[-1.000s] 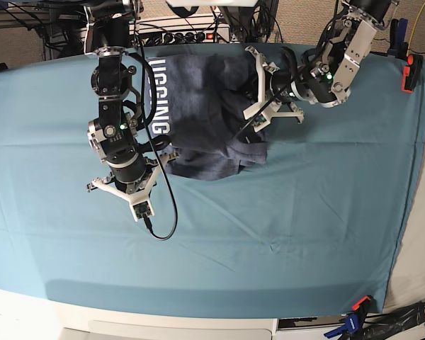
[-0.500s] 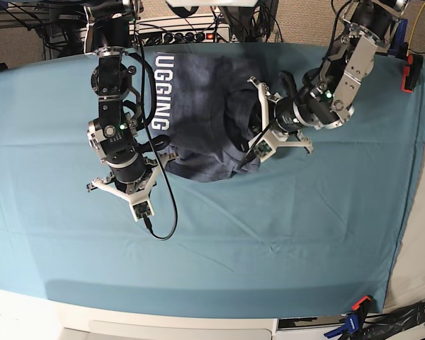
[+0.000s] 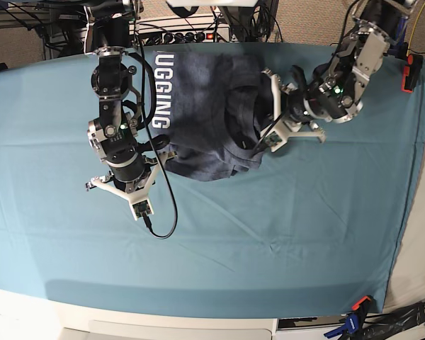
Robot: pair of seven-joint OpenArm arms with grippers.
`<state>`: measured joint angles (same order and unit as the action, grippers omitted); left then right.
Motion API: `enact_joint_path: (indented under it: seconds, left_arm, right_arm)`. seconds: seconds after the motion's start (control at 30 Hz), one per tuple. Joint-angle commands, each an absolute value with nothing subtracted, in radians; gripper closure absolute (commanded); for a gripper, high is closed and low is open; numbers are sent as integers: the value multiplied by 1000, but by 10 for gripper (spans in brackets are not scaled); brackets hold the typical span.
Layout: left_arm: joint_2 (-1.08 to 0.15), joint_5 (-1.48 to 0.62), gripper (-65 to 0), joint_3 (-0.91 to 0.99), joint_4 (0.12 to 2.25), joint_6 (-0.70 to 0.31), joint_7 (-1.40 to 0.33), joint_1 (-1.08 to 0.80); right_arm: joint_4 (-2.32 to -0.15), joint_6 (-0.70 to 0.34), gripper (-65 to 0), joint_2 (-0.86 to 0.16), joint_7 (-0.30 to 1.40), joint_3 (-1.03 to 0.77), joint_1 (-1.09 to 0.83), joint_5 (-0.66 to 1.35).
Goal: Fold the T-shirt properly
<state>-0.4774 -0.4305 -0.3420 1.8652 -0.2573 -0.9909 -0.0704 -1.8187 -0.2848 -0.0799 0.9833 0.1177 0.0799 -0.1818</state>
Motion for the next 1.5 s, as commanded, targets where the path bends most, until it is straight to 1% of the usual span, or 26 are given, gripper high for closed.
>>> enact_joint_path:
  seconds: [0.0, 0.17, 0.33, 0.5, 0.63, 0.73, 0.97, 1.23, 1.47]
  left_arm:
    - [-497, -430, 0, -337, 1879, -254, -996, -73]
    - [-525, -425, 0, -316, 1922, -254, -1006, -131]
    - [-525, -427, 0, -207, 2016, -254, -1003, -192]
    - [-530, -475, 0, -84, 2067, -256, -1003, -287]
    - [-529, -492, 0, -43, 2100, -259, -1003, -373]
    - [-529, -503, 0, -43, 2127, -262, -1002, -422]
    - [-502, -519, 0, -43, 2178, -270, -994, -481]
    - [-429, -561, 0, -47, 2178, -289, -979, -482]
    - [-429, -514, 0, -154, 2178, -288, -970, -482]
  right_arm:
    - [-1836, -279, 0, -86, 962, 116, 99, -181]
    - [-1836, -275, 0, -97, 965, 106, 99, -180]
    - [-1836, -275, 0, -97, 966, 74, 99, -179]
    - [-1836, -275, 0, -97, 961, 50, 97, -172]
    - [-1835, -275, 0, -97, 915, 51, 97, -150]
    - [-1790, -280, 0, -95, 876, 52, 113, -102]
    - [-1583, -281, 0, -94, 884, 52, 229, -85]
    - [-1555, -296, 0, -94, 890, 52, 297, -9]
    - [-1497, -319, 0, -94, 888, 53, 300, 13]
